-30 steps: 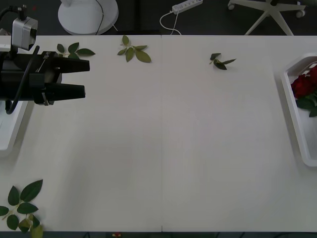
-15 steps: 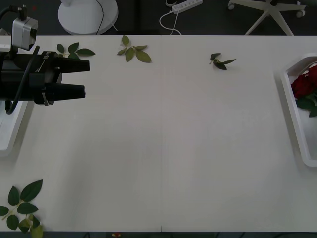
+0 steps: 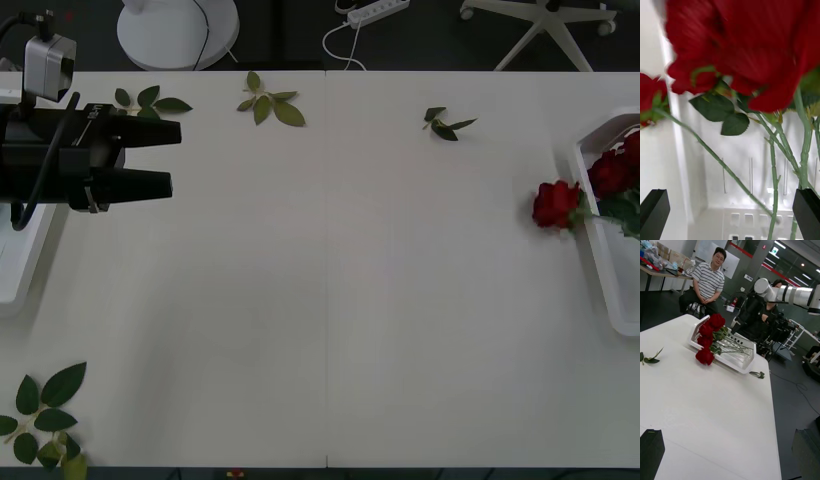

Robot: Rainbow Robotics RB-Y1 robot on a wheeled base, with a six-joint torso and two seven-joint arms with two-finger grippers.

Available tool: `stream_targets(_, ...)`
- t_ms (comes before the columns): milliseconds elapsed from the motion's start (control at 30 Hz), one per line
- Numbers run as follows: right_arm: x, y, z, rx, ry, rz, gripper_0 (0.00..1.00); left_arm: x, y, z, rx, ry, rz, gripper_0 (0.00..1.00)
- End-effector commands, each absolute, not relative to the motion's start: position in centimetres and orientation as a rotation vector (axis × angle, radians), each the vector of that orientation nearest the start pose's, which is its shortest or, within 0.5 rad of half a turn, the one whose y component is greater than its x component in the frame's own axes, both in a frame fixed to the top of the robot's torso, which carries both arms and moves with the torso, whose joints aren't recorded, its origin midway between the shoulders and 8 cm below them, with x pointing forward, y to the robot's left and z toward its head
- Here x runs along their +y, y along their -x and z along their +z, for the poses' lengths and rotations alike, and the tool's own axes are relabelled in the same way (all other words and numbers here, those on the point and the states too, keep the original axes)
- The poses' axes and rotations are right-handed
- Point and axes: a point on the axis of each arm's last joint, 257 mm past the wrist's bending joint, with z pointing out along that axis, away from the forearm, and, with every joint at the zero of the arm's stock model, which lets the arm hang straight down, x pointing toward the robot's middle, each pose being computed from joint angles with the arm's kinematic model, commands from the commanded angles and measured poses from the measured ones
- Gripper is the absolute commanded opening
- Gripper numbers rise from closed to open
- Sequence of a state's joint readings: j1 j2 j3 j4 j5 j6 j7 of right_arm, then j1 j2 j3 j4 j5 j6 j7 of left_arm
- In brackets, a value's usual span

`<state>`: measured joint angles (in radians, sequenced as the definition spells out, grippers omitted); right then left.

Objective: Place the red flowers into the right box and the blue flowers into the left box. If a person shows an open palm, hand one flower to the person first, then continue sorting.

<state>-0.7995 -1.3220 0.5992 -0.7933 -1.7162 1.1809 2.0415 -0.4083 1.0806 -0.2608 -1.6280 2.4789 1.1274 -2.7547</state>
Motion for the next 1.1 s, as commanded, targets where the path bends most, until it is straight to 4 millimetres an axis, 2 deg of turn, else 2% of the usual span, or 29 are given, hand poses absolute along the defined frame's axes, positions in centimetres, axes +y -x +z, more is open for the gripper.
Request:
stream_targets(33,-55.1,-50.2,-7.2,2.490,0.326,0.056,0.98,14.4,-40.0,-3.5,1.519,-1.064,-1.164,1.00)
stream_targets(200,-50.1,-50.5,-4.9,2.386,0.679,0.087,0.98,14.4,-40.0,-3.5,1.519,-1.064,-1.164,1.00)
stream_targets(267,-46.9,-50.7,-4.3,2.313,0.835,0.123,0.98,14.4,-40.0,-3.5,1.519,-1.064,-1.164,1.00)
stream_targets(300,-46.1,-50.7,-4.1,2.293,0.873,0.129,0.98,14.4,-40.0,-3.5,1.519,-1.064,-1.164,1.00)
stream_targets(367,-42.7,-50.3,-3.7,2.216,1.025,0.175,0.98,14.4,-40.0,-3.5,1.519,-1.064,-1.164,1.00)
stream_targets(567,-35.7,-49.2,-2.8,2.002,1.370,0.184,0.97,14.4,-40.0,-3.5,1.519,-1.064,-1.164,1.00)
stream_targets(600,-35.1,-49.1,-2.7,1.983,1.392,0.190,0.98,14.4,-40.0,-3.5,1.519,-1.064,-1.164,1.00)
stream_targets(733,-30.3,-47.5,-2.4,1.873,1.501,0.293,0.99,14.4,-40.0,-3.5,1.519,-1.064,-1.164,1.00)
stream_targets(933,-25.5,-45.3,-3.1,1.779,1.597,0.400,1.00,14.4,-40.0,-3.5,1.519,-1.064,-1.164,1.00)
stream_targets(1100,-22.6,-44.3,-4.0,1.713,1.643,0.422,1.00,14.4,-40.0,-3.5,1.519,-1.064,-1.164,1.00)
